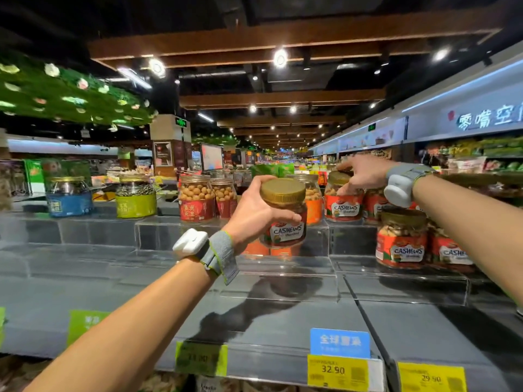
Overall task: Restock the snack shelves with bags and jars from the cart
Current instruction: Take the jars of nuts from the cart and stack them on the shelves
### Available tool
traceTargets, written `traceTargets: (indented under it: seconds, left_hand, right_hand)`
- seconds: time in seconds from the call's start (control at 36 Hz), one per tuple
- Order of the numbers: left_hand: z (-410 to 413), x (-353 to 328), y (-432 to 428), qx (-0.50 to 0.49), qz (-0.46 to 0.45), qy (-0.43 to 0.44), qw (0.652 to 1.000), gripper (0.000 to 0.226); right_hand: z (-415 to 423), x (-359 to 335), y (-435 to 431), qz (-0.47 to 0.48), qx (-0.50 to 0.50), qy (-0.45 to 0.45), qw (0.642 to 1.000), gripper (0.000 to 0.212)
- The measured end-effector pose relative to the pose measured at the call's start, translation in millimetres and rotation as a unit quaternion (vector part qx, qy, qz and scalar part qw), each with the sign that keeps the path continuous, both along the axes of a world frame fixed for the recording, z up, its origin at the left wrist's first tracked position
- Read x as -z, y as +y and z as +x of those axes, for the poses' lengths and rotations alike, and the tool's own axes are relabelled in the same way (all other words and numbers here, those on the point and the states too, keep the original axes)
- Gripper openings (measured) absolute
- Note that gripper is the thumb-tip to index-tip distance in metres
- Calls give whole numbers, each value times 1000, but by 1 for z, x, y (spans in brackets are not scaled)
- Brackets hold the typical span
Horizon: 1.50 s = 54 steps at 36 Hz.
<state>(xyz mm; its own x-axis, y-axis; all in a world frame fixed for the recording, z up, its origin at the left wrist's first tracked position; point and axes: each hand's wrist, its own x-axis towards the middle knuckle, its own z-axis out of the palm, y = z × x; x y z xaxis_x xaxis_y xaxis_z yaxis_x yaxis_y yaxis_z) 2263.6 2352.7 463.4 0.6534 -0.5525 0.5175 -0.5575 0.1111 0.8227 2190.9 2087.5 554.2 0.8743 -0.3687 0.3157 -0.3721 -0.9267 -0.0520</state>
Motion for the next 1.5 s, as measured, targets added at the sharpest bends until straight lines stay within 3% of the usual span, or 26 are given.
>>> traceTargets:
  seconds: [0.5, 0.72, 0.78, 0.83, 0.89, 0.94, 1.0, 1.08, 1.22, 1.36, 1.5]
  left_hand:
    - [-6, 12, -17, 26, 5, -6, 1000, 92]
    - [-12, 11, -25, 40, 10, 24, 999, 93]
    - [-13, 11, -26, 48, 13, 40, 998, 94]
    - [-13, 11, -30, 54, 11, 58, 997, 95]
    - [-13, 12, -37, 56, 12, 66, 996, 98]
    - [-16, 11, -44, 58, 9, 72, 996, 96]
    - [-20, 8, -52, 57, 5, 70, 996, 92]
    - [-23, 6, -65, 64, -3, 52, 997, 93]
    - [-30, 13, -87, 92, -22, 36, 995, 97]
    - [-31, 27, -100, 35, 86, -62, 994, 121]
    - [-28, 54, -104, -19, 234, -125, 964, 95]
  right_hand:
    - [8, 1, -3, -36, 1, 40, 999, 68]
    - [5, 4, -5, -76, 0, 38, 996, 79]
    - [0, 2, -3, -104, -21, 21, 994, 85]
    - [-9, 0, 3, -106, -71, -42, 991, 77]
    - [-23, -1, 17, -54, -141, -112, 982, 61]
    - [-40, -1, 38, 22, -198, -116, 973, 49]
    - [-57, 1, 58, 51, -231, -54, 970, 55]
    - [-70, 6, 68, -7, -226, 21, 974, 70]
    - [-79, 12, 51, -66, -200, 0, 978, 80]
    - [-82, 29, 24, -84, -172, -8, 981, 86]
    - [-80, 47, 9, -106, -162, -5, 981, 83]
